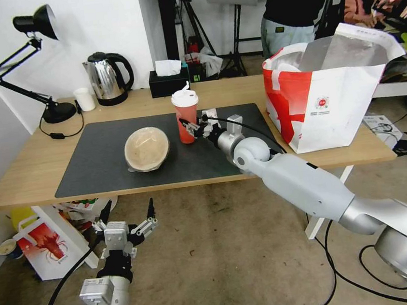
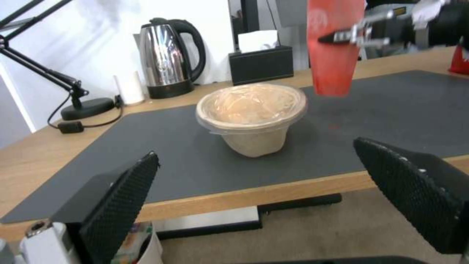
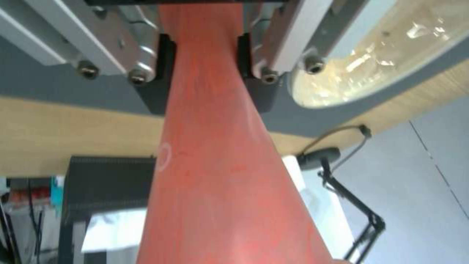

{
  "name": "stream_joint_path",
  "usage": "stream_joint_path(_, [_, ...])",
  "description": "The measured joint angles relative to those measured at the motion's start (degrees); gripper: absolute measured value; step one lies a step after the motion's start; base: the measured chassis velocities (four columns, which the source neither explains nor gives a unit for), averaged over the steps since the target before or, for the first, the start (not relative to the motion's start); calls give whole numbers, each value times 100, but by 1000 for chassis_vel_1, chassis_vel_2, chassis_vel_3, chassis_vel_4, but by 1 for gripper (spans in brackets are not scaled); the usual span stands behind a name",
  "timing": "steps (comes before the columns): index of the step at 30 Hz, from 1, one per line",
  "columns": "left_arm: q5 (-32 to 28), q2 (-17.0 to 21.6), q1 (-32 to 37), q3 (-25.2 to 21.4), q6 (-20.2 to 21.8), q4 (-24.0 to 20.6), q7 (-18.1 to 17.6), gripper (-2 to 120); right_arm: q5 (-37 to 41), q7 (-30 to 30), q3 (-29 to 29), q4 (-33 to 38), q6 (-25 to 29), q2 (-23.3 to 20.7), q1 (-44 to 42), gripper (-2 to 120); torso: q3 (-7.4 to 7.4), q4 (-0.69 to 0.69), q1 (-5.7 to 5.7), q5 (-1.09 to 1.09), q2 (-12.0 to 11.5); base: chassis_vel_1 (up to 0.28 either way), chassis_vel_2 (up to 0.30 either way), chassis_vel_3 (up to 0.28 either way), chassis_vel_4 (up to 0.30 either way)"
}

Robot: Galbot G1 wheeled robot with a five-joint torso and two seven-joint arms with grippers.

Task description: Pick up the trash from the table and place it into the takeout bag.

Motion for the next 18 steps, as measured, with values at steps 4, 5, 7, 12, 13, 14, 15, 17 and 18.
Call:
stream_joint_path(4, [0, 0, 0, 0, 0, 0, 0, 100, 15, 35, 50, 254, 0, -136, 111, 13, 0, 1, 0, 0, 0, 0, 0, 0, 0])
stream_joint_path(5, [0, 0, 0, 0, 0, 0, 0, 100, 25, 74, 75, 416, 0, -252, 237, 8, 0, 0, 0, -1, 0, 0, 0, 0, 0])
stream_joint_path(7, [0, 0, 0, 0, 0, 0, 0, 100, 38, 95, 94, 482, 0, -300, 308, 7, 0, 0, 0, 0, 0, 0, 0, 0, 0])
stream_joint_path(12, [0, 0, 0, 0, 0, 0, 0, 100, 262, 145, 207, 754, -16, -619, 784, 3, 0, 0, 0, 0, 0, 0, 0, 0, 0])
stream_joint_path(13, [0, 0, 0, 0, 0, 0, 0, 100, 262, 145, 207, 754, -16, -619, 784, 3, 0, 0, 0, 0, 0, 0, 0, 0, 0])
stream_joint_path(14, [0, 0, 0, 0, 0, 0, 0, 100, 324, 147, 243, 789, -22, -704, 911, 3, 0, 1, 0, 0, 0, 0, 0, 0, 0])
stream_joint_path(15, [0, 0, 0, 0, 0, 0, 0, 100, 376, 152, 272, 814, -34, -778, 1023, 3, 0, 0, 0, 0, 0, 0, 0, 0, 0])
stream_joint_path(17, [0, 0, 0, 0, 0, 0, 0, 100, 553, 203, 338, 889, -79, -961, 1310, 3, 0, 0, 0, 1, 0, 0, 0, 0, 0])
stream_joint_path(18, [0, 0, 0, 0, 0, 0, 0, 100, 553, 203, 338, 889, -79, -961, 1310, 3, 0, 0, 0, 1, 0, 0, 0, 0, 0])
